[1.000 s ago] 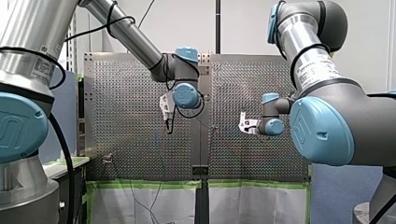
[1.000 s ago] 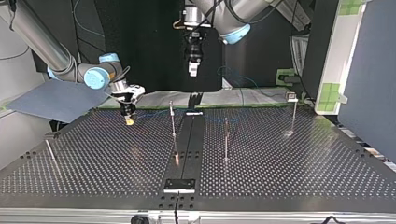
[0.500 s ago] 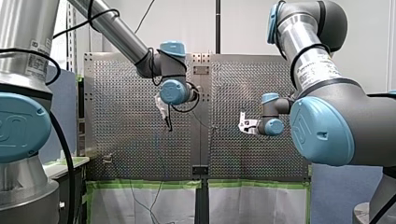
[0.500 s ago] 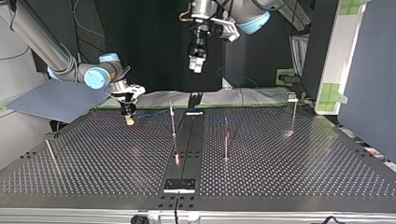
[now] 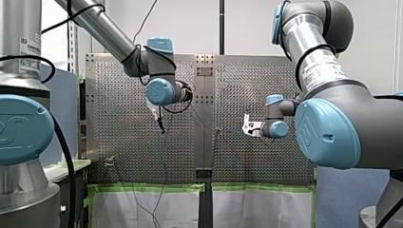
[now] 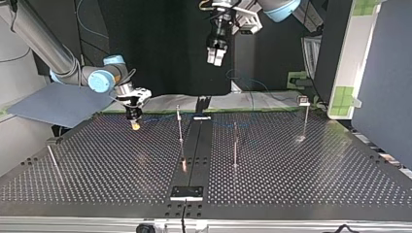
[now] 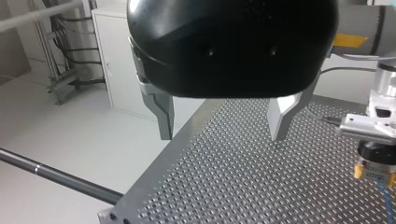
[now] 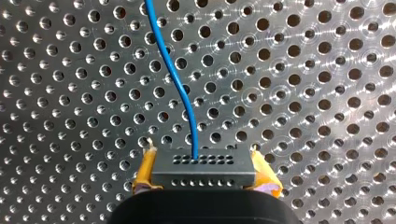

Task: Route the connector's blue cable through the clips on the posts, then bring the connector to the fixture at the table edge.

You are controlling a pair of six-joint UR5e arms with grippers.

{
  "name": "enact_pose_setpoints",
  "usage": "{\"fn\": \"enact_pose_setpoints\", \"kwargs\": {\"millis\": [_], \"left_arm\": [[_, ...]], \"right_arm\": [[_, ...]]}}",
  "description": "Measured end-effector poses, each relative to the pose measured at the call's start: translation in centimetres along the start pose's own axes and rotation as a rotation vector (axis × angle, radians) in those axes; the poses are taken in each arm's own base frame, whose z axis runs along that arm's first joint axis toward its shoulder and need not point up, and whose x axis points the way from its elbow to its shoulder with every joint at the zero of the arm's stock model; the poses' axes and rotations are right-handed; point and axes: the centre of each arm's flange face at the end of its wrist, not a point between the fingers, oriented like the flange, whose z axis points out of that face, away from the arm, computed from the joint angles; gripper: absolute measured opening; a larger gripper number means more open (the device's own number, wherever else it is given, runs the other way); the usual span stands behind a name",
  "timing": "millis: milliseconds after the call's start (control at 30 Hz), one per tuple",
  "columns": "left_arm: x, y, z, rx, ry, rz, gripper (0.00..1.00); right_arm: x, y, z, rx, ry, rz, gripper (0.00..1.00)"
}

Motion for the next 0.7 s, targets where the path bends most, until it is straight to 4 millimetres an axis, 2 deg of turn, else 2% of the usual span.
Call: {"fn": "enact_pose_setpoints", "kwargs": {"millis": [167, 467, 700], "left_arm": [[1.3, 1.4, -1.1, -0.008, 0.037, 0.025, 1.00], [5.2, 4.8, -3.5, -0.047, 0.144, 0.097, 1.00], [6.5, 6.8, -5.5, -0.069, 0.192, 0.136, 1.00]], "right_arm": [[0.0, -0.1, 0.0, 0.002, -0.001, -0.001, 0.16], [0.0, -0.3, 0.0, 0.004, -0.002, -0.001, 0.16], [-0.1, -0.3, 0.0, 0.003, -0.003, 0.001, 0.16]]}}
